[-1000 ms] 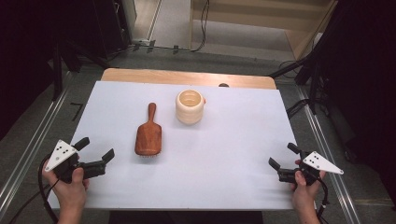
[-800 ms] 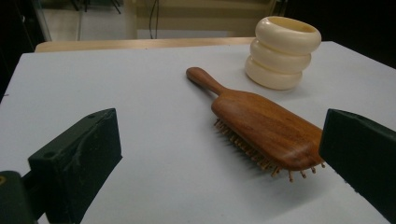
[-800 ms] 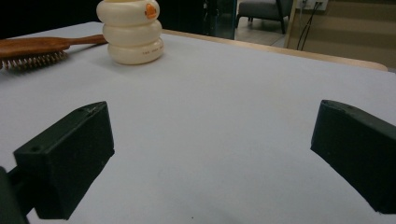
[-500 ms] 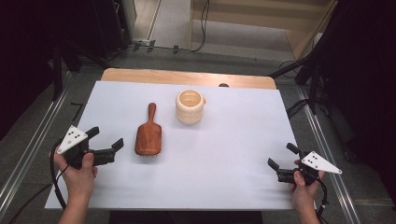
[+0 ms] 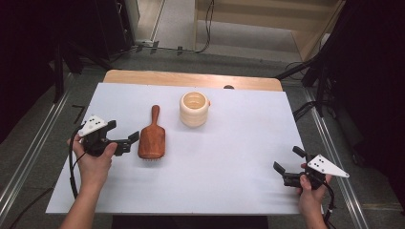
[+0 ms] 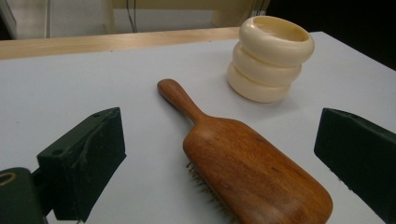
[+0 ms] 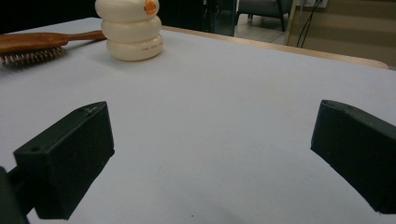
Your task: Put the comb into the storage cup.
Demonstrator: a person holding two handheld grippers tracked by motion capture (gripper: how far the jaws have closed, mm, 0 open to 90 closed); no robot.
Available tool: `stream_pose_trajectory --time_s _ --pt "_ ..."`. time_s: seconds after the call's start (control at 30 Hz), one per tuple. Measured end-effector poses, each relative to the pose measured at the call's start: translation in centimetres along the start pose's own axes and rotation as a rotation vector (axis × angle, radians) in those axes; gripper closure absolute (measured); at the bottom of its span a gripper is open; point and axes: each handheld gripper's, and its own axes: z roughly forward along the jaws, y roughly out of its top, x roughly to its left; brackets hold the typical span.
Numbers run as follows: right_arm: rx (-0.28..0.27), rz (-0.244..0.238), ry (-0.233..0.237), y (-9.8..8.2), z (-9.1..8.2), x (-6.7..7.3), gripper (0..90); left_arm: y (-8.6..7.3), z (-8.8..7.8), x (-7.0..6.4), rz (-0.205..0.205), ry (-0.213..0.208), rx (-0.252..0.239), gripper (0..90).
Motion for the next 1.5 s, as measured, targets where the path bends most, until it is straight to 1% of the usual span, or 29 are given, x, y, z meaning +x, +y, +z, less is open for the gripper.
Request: stream_pose_trajectory --time_s 0.07,0.17,0.27,0.33,0.37,0.43,0.67,0.7,0.73,0.77,0.8,0.93,1.13,1.2,1.23,1.27,1.33,1.4,1.43,1.5 --pt "0.000 -0.001 0.000 0.0 0.0 0.0 0.0 0.4 0.6 0.0 -0.003 0.009 0.019 4.8" --pt "0.002 -0.001 -0.001 0.0 0.0 0.0 0.0 1.1 1.5 0.0 -0.012 0.017 0.047 5.8" --pt "0.003 0.000 -0.002 0.0 0.0 0.0 0.0 1.6 2.5 0.1 -0.039 0.024 0.080 8.6" --pt "0.002 -0.002 -0.002 0.0 0.0 0.0 0.0 1.9 3.1 0.1 -0.048 0.033 0.102 10.0" --pt "0.003 0.000 -0.003 0.0 0.0 0.0 0.0 2.0 3.4 0.2 -0.050 0.038 0.114 13.0" --pt "0.003 0.000 -0.003 0.0 0.0 0.1 0.0 2.3 4.0 0.2 -0.055 0.043 0.137 13.4" --pt "0.006 -0.008 -0.004 0.0 0.1 0.1 0.0 3.2 6.1 0.4 -0.081 0.040 0.210 16.7" --pt "0.007 -0.011 -0.006 0.0 0.1 0.1 0.0 3.4 6.7 0.4 -0.088 0.036 0.228 18.0" --pt "0.007 -0.011 -0.006 0.0 0.1 0.1 0.0 3.4 6.7 0.4 -0.088 0.036 0.228 18.9" --pt "0.006 -0.011 -0.006 0.0 0.1 0.1 0.0 3.5 7.0 0.4 -0.092 0.038 0.241 18.9" --pt "0.009 -0.013 -0.006 0.0 0.1 0.1 0.0 3.5 7.4 0.4 -0.096 0.047 0.246 19.7" --pt "0.009 -0.014 -0.009 0.0 0.2 0.2 0.0 3.6 8.6 0.5 -0.119 0.048 0.280 26.7" --pt "0.011 -0.015 -0.009 0.0 0.2 0.2 0.0 3.6 10.1 0.6 -0.147 0.051 0.335 31.6" --pt "0.011 -0.013 -0.010 0.0 0.2 0.2 0.0 3.6 10.6 0.6 -0.157 0.054 0.352 34.8" --pt "0.011 -0.013 -0.010 0.0 0.2 0.2 0.0 3.5 10.8 0.7 -0.155 0.055 0.362 34.8" --pt "0.011 -0.013 -0.010 0.0 0.2 0.2 0.0 3.6 11.0 0.6 -0.156 0.059 0.367 36.8" --pt "0.011 -0.013 -0.010 0.0 0.2 0.2 0.0 3.6 11.5 0.6 -0.153 0.051 0.375 43.0" --pt "0.010 -0.013 -0.011 0.0 0.2 0.2 0.0 3.7 11.9 0.5 -0.136 0.070 0.383 48.3" --pt "0.010 -0.014 -0.010 0.0 0.2 0.2 0.0 3.7 12.0 0.4 -0.132 0.072 0.388 52.8" --pt "0.011 -0.014 -0.011 0.0 0.2 0.2 0.0 3.9 12.4 0.4 -0.129 0.074 0.390 54.5"
